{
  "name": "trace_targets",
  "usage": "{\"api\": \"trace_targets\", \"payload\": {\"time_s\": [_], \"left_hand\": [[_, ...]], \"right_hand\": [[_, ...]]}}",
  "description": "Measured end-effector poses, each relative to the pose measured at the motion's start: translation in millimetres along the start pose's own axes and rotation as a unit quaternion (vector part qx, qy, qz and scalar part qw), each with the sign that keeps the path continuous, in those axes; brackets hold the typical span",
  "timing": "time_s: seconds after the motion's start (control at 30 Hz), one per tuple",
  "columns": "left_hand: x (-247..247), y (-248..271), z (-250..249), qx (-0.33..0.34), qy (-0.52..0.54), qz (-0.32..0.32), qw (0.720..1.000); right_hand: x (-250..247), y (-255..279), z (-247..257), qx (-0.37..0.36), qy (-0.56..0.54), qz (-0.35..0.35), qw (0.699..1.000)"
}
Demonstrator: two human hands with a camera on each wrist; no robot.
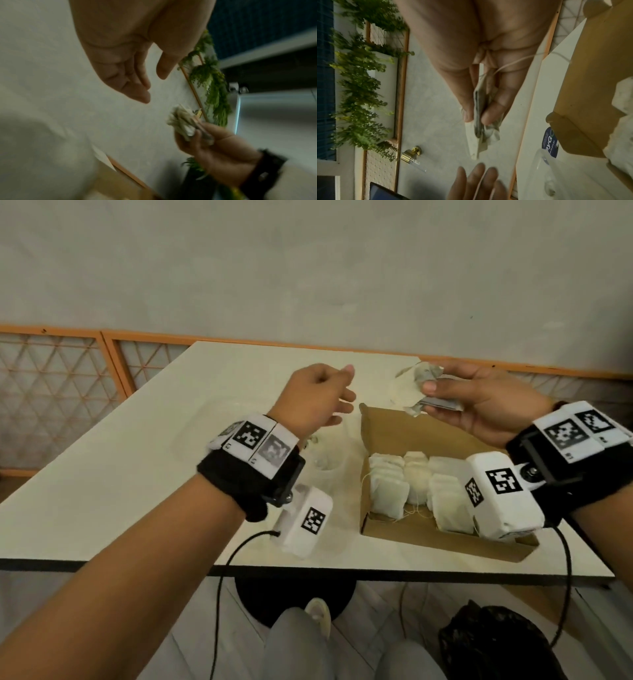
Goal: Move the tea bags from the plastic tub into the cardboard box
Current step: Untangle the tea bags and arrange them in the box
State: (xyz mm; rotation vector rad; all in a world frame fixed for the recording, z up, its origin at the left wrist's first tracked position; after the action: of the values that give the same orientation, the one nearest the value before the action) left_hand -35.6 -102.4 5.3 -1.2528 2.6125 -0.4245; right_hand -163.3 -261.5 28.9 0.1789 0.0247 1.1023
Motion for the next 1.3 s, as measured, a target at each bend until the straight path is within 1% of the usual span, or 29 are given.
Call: {"api": "trace_targets", "payload": {"time_s": [0.07, 0.13, 0.2, 0.23, 0.27, 0.3, 0.33, 0.4, 0.43, 0.5, 0.57, 0.63, 0.7, 0.77, 0.83, 0.93, 1.1, 1.23, 1.3], "left_hand": [[31, 7, 5, -0.101, 0.069, 0.049, 0.991], [55, 8, 11, -0.165, 0.143, 0.085, 0.972], [75, 9, 15, -0.212, 0.221, 0.141, 0.941], [87, 12, 15, -0.231, 0.256, 0.175, 0.922], [95, 15, 15, -0.244, 0.279, 0.195, 0.908], [101, 18, 15, -0.251, 0.291, 0.200, 0.901], [106, 19, 17, -0.252, 0.293, 0.195, 0.902], [112, 22, 26, -0.253, 0.283, 0.171, 0.909], [114, 23, 32, -0.256, 0.283, 0.157, 0.911], [117, 26, 45, -0.267, 0.294, 0.123, 0.910], [116, 28, 53, -0.276, 0.328, 0.081, 0.900], [113, 29, 60, -0.280, 0.359, 0.040, 0.890], [111, 29, 69, -0.266, 0.349, 0.022, 0.898], [113, 32, 75, -0.250, 0.329, 0.032, 0.910], [117, 34, 77, -0.231, 0.318, 0.061, 0.917], [119, 35, 76, -0.211, 0.316, 0.085, 0.921], [118, 33, 79, -0.193, 0.305, 0.088, 0.929], [118, 30, 82, -0.183, 0.293, 0.060, 0.937], [118, 30, 81, -0.174, 0.286, 0.057, 0.941]], "right_hand": [[-4, 5, -2, 0.007, 0.006, 0.014, 1.000], [-3, 9, -8, 0.023, 0.023, 0.040, 0.999], [3, 11, -15, 0.034, 0.056, 0.072, 0.995], [3, 11, -18, 0.034, 0.084, 0.076, 0.993], [4, 11, -21, 0.030, 0.117, 0.066, 0.991], [3, 10, -23, 0.018, 0.157, 0.043, 0.986], [1, 10, -24, 0.001, 0.213, 0.007, 0.977], [-4, 10, -29, -0.043, 0.331, -0.056, 0.941], [-7, 11, -34, -0.052, 0.353, -0.073, 0.931], [-13, 16, -45, -0.060, 0.340, -0.096, 0.934], [-20, 24, -59, -0.086, 0.322, -0.144, 0.932], [-29, 33, -75, -0.091, 0.255, -0.179, 0.946], [-32, 38, -93, -0.073, 0.190, -0.184, 0.962], [-31, 39, -106, -0.062, 0.141, -0.173, 0.973], [-30, 38, -110, -0.065, 0.088, -0.165, 0.980], [-35, 32, -114, -0.068, 0.056, -0.180, 0.980], [-45, 29, -119, -0.070, 0.013, -0.186, 0.980], [-51, 30, -119, -0.074, -0.098, -0.168, 0.978], [-53, 32, -118, -0.077, -0.149, -0.158, 0.973]]}}
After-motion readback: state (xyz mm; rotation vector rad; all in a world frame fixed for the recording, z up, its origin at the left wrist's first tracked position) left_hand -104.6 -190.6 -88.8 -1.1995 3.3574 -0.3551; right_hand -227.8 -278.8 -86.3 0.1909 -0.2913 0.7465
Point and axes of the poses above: each hand's wrist, its own y-axis away from the middle knuckle, its own x-axis out of the palm, z = x × y, the point moved 4 cm from there along -y, towards the middle knuckle, and after that the axes turned 13 degrees about x, right-handed, at the moved point
